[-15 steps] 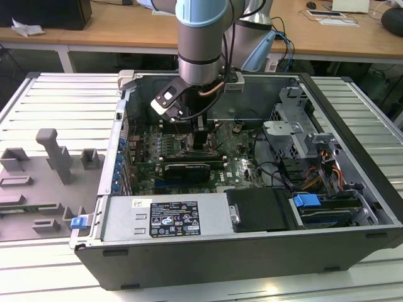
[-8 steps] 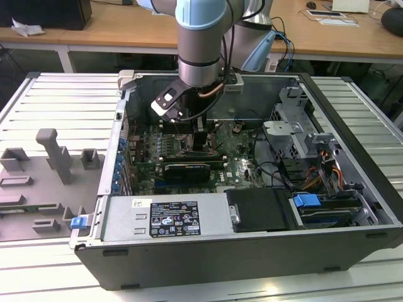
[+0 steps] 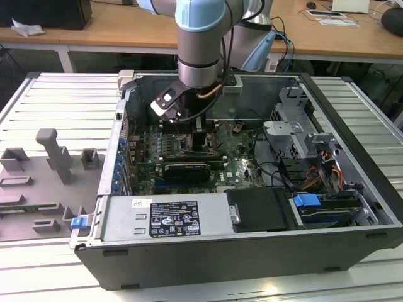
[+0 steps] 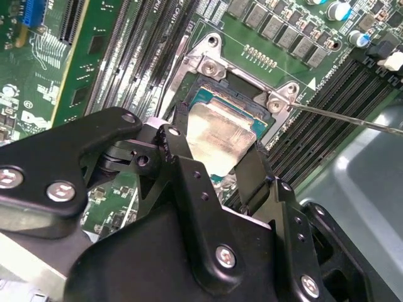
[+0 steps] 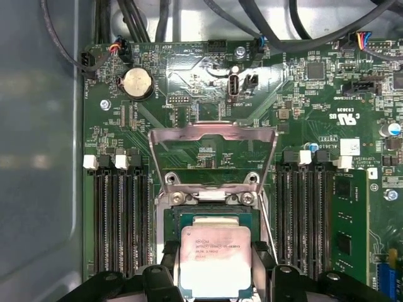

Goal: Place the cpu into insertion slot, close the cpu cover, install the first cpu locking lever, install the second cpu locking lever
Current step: 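Place the cpu into insertion slot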

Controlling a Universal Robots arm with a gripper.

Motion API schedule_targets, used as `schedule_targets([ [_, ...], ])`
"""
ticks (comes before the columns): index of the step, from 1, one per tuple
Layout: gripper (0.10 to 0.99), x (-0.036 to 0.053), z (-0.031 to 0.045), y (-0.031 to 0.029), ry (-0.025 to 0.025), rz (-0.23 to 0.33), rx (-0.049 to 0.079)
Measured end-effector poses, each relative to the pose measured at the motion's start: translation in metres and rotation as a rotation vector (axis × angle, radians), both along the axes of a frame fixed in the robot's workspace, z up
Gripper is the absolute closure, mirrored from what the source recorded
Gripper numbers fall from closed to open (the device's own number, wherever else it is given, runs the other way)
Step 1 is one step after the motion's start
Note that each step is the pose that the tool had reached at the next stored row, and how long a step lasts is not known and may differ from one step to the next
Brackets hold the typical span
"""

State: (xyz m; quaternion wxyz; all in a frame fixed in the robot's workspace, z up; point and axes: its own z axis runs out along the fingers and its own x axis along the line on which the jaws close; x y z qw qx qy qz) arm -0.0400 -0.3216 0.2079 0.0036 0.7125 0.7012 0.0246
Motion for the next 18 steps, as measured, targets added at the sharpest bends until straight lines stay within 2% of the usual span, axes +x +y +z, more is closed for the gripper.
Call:
schedule_targets([
  [3,0.545,-0.0001,-0.0029,0.0005,0.0000,0.019,0.000],
  [9,0.545,-0.0002,-0.0069,0.0010,0.0000,0.020,0.000],
  [18,0.533,-0.0004,-0.0084,0.0013,0.0000,0.020,0.000],
])
